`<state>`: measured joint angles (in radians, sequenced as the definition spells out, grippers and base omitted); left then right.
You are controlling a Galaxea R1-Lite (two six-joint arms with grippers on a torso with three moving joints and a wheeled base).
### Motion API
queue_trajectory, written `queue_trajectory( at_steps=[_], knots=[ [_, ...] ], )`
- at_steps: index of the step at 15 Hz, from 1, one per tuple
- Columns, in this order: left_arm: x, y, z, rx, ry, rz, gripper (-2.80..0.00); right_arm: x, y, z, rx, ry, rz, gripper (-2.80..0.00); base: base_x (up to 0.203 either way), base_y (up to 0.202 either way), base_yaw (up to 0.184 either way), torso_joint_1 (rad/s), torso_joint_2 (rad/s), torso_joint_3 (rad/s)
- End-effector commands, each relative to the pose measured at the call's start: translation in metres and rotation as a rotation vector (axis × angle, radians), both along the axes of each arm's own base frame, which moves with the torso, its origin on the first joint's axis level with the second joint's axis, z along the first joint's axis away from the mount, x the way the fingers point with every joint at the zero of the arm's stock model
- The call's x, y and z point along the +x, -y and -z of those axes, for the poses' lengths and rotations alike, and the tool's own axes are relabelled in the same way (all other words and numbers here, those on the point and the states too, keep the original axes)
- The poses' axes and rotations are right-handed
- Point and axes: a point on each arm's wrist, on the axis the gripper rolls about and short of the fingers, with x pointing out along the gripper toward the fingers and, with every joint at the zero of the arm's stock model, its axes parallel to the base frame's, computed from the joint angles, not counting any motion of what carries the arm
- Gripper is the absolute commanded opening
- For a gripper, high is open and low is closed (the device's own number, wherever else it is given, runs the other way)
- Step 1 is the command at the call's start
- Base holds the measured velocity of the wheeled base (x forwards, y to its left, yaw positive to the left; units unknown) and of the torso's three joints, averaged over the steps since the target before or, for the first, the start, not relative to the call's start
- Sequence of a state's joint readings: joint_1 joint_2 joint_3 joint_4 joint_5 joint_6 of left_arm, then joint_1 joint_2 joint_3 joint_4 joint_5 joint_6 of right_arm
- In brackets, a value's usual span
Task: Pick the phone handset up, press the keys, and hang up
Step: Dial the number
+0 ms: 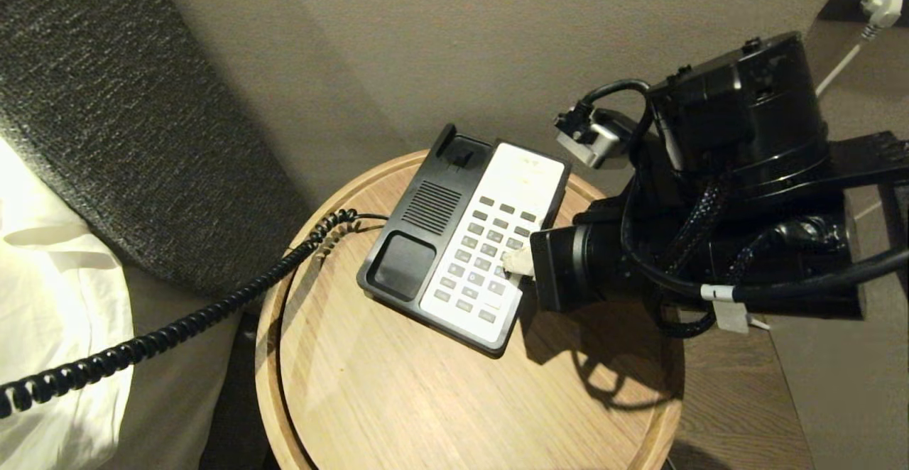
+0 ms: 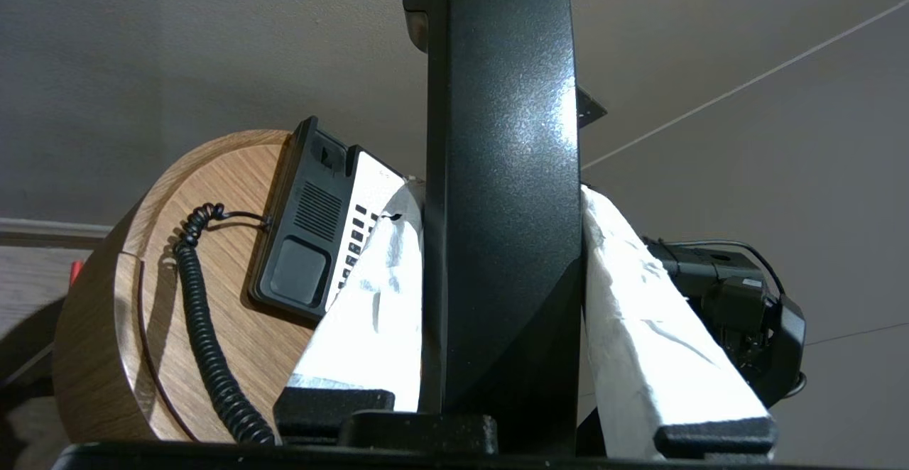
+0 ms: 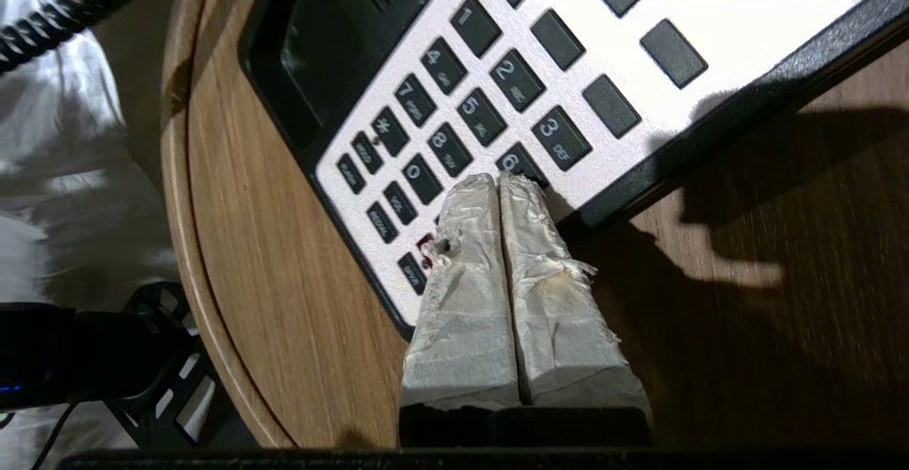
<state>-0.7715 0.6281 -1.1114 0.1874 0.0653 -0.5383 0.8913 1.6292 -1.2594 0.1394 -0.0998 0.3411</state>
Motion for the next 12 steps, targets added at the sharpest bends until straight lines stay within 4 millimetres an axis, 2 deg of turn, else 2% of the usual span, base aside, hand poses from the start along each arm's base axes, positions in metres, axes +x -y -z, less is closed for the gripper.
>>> queue_trajectory(
  at_steps=[1,12],
  knots=[
    [0.0004,0.0003,0.0003,0.0,-0.004,0.0,-2.8,-0.0027,0.0017,-0.0041,0.017,0.005,-0.007,-2.8,0.0,0.0,0.0,0.0,0.0,0.0],
    [0.0005,0.0006,0.0006,0.001,-0.005,0.003,-2.8,-0.0105,-0.0015,0.0056,-0.023,-0.052,-0.043,-2.8,0.0,0.0,0.0,0.0,0.0,0.0]
  ],
)
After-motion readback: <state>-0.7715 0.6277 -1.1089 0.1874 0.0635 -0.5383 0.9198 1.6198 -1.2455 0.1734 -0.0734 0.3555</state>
